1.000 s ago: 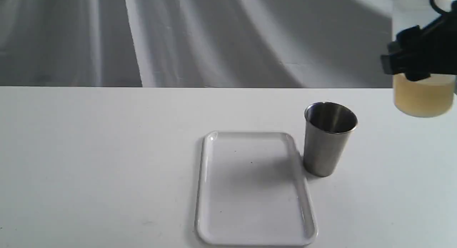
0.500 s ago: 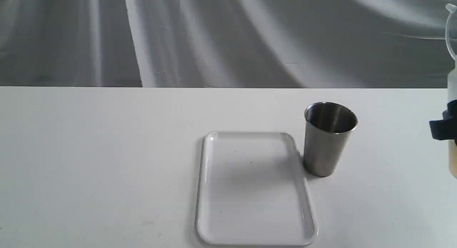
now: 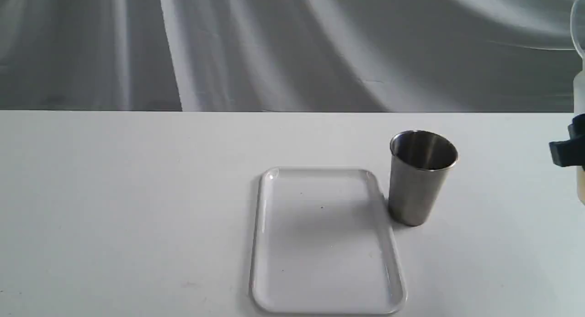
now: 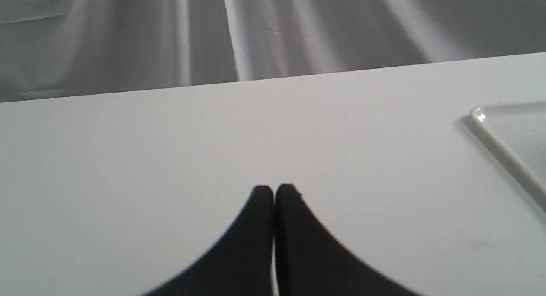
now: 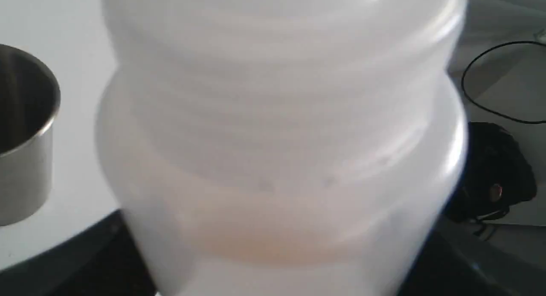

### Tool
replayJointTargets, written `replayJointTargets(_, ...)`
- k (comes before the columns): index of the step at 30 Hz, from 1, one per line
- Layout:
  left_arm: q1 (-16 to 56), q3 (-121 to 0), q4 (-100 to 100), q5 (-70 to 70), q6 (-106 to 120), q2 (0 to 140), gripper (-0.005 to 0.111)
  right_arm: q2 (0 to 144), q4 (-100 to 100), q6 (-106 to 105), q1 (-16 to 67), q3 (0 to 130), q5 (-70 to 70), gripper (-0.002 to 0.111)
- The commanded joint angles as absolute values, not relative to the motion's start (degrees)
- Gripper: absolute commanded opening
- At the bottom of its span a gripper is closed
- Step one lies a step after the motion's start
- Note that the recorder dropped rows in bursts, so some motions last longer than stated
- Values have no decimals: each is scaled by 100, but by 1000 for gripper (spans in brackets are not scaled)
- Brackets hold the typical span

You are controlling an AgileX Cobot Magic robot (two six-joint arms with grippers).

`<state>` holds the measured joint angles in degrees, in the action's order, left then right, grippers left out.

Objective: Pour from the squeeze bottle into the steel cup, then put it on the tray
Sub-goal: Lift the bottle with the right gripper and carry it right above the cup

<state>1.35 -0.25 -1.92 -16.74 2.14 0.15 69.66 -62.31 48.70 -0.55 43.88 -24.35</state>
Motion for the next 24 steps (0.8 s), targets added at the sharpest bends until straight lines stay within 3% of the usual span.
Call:
replayJointTargets(1,126,0,-188,-1630,201,0,0,7307,-6607,5008,-76,4604,-2360,17)
replayJointTargets(24,126,0,-188,-1630,205,0,0,8525,-8276,5126,-64,5876,-2779,17)
